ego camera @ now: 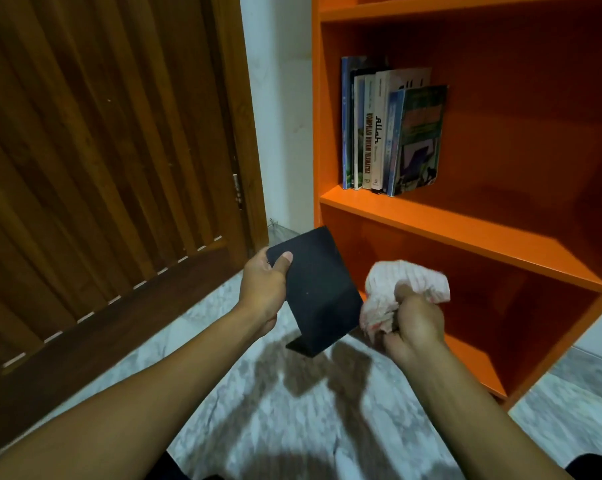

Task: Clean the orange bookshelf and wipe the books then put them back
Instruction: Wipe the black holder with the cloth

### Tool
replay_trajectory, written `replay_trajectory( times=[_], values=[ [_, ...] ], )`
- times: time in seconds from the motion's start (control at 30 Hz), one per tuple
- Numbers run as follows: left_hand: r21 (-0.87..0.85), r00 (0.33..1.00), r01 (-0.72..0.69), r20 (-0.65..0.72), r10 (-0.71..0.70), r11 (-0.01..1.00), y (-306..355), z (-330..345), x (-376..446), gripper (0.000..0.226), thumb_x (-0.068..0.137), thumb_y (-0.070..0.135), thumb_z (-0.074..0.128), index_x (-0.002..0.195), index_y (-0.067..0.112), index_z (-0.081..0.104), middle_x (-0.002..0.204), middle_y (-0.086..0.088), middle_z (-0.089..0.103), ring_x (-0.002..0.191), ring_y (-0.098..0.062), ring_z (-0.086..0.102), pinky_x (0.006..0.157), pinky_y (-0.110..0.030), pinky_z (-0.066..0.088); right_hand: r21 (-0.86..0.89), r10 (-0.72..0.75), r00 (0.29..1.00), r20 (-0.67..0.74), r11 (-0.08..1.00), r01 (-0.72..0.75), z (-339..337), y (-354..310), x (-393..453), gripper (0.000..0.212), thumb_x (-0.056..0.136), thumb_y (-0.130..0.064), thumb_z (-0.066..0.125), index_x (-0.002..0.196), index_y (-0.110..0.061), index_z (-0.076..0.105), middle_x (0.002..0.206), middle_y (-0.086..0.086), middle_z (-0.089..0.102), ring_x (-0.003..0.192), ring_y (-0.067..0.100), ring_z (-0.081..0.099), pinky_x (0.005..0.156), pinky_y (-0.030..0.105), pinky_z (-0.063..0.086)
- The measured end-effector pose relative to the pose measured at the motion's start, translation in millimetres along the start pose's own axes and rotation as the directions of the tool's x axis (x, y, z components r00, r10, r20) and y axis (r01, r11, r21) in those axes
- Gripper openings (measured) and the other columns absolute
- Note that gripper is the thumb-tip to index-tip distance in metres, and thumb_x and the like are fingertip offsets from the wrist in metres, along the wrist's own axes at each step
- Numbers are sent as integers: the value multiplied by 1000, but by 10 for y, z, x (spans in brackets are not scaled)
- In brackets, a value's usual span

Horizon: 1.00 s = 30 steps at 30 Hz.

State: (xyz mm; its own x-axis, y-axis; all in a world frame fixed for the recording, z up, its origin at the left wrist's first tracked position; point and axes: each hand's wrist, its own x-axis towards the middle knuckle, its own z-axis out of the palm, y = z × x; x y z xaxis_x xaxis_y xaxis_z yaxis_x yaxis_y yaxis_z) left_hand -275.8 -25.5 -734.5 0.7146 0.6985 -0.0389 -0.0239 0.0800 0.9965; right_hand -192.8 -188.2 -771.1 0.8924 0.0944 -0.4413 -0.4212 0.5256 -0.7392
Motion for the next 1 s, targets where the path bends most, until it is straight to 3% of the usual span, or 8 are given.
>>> replay_trajectory(
  times=[0.13,0.23,0.33,0.4,0.5,0.63,0.87,1.0],
  values=[
    [135,995,-43,90,31,990,-21,141,-73,23,107,28,40,103,28,63,109,0,72,100,-19,68,90,-43,57,-264,-362,921,145,883,389,354,63,-163,28,95,-21,49,117,-10,62,91,4,68,79,22,65,75,40,55],
    [160,991,-45,128,24,986,-41,243,-138,32,107,33,37,101,25,67,101,-6,74,97,-26,69,79,-41,57,-399,-504,718,481,603,691,481,227,-216,42,94,-10,41,123,-37,55,98,3,65,90,18,61,79,38,48],
    [64,996,28,88,-34,998,-14,187,-101,31,106,26,41,99,13,68,92,-10,74,88,-29,70,70,-40,56,-320,-410,426,806,303,898,375,366,-197,82,88,-2,41,132,-70,29,154,-24,31,149,10,21,123,46,16],
    [-10,994,80,74,-79,997,16,94,-61,29,106,25,43,97,8,65,90,-15,71,85,-30,69,72,-40,57,-230,-272,289,918,229,946,212,409,-162,69,92,-3,48,142,-50,34,154,-30,20,150,1,9,125,45,6],
    [-108,988,150,53,-145,983,33,-20,-24,32,107,26,40,99,7,65,101,-20,70,92,-29,68,88,-43,54,-132,-97,150,984,171,976,-54,467,-141,39,96,-20,62,135,-20,56,157,-10,34,151,8,15,124,42,7],
    [-51,985,169,27,-167,984,64,-71,-30,35,107,33,36,109,13,66,96,-6,72,79,-17,66,57,-24,49,-20,119,11,993,72,997,-348,470,-100,37,91,-17,72,126,-14,61,155,-7,41,151,13,19,123,46,10],
    [39,994,110,8,-110,993,116,-144,19,40,108,35,32,115,14,65,97,-3,72,83,-16,66,58,-27,50,-69,173,53,983,88,994,-629,378,-175,28,96,-25,65,122,-15,63,135,-9,60,137,8,44,115,39,32],
    [87,995,100,23,-102,991,84,-241,59,38,108,33,32,112,14,65,99,-5,71,87,-20,64,63,-30,50,-257,-28,282,959,334,907,-438,196,-372,23,102,-32,50,111,-19,65,96,-17,67,91,-8,62,80,15,44]
  ],
)
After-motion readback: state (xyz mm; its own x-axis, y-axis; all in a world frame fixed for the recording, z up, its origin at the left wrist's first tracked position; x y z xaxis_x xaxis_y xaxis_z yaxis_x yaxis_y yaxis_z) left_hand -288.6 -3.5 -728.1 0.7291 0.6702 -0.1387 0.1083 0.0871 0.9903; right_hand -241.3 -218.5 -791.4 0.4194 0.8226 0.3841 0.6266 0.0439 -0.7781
